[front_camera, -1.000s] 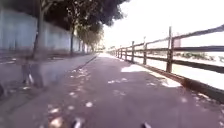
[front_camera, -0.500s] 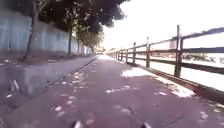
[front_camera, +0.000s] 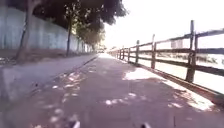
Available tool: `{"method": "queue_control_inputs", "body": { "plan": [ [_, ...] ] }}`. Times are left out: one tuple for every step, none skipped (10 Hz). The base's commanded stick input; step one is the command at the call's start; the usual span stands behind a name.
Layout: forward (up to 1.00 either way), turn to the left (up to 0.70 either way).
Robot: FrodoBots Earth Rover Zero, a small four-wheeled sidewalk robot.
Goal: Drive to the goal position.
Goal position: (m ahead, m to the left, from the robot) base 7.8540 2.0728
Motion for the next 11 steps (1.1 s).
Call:
{"method": "queue_control_inputs", "body": {
  "plan": [
    [0.85, 0.0],
    [0.85, 0.0],
    [0.85, 0.0],
    [0.85, 0.0],
    [0.85, 0.0],
    [0.85, 0.0],
    [0.85, 0.0],
    [0.85, 0.0],
    [0.85, 0.0],
    [0.85, 0.0],
    [0.85, 0.0]
  ]
}}
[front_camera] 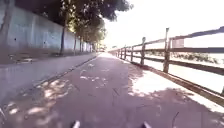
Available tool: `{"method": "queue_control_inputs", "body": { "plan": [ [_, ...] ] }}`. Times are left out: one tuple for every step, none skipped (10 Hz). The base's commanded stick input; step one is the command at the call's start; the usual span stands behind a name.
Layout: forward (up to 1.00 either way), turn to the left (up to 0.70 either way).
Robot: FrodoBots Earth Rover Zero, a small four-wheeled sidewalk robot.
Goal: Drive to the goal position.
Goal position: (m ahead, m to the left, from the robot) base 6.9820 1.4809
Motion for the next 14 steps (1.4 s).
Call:
{"method": "queue_control_inputs", "body": {
  "plan": [
    [0.85, 0.0],
    [0.85, 0.0],
    [0.85, 0.0],
    [0.85, 0.0],
    [0.85, 0.0],
    [0.85, 0.0],
    [0.85, 0.0],
    [0.85, 0.0],
    [0.85, 0.0],
    [0.85, 0.0],
    [0.85, 0.0],
    [0.85, 0.0],
    [0.85, 0.0],
    [0.85, 0.0]
  ]
}}
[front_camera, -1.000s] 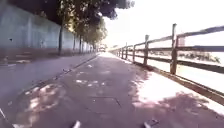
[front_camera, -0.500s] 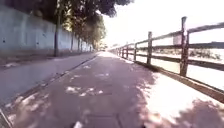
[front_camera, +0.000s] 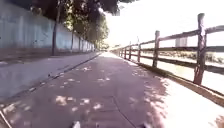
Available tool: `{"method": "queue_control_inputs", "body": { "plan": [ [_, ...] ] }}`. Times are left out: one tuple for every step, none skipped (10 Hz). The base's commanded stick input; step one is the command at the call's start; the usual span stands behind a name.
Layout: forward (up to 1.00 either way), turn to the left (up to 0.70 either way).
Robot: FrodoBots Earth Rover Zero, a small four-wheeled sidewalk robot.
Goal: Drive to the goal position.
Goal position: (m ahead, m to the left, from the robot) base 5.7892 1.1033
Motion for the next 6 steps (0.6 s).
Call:
{"method": "queue_control_inputs", "body": {
  "plan": [
    [0.85, 0.0],
    [0.85, 0.0],
    [0.85, 0.0],
    [0.85, 0.0],
    [0.85, 0.0],
    [0.85, 0.0]
  ]
}}
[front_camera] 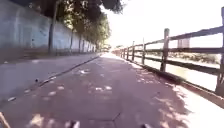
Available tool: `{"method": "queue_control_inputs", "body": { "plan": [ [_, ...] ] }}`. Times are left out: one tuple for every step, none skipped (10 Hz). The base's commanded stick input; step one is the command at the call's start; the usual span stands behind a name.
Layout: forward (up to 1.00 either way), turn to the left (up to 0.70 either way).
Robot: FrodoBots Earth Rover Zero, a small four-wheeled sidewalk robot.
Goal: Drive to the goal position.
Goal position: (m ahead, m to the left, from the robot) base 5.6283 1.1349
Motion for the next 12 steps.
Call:
{"method": "queue_control_inputs", "body": {
  "plan": [
    [0.85, 0.0],
    [0.85, 0.0],
    [0.85, 0.0],
    [0.85, 0.0],
    [0.85, 0.0],
    [0.85, 0.0],
    [0.85, 0.0],
    [0.85, 0.0],
    [0.85, 0.0],
    [0.85, 0.0],
    [0.85, 0.0],
    [0.85, 0.0]
  ]
}}
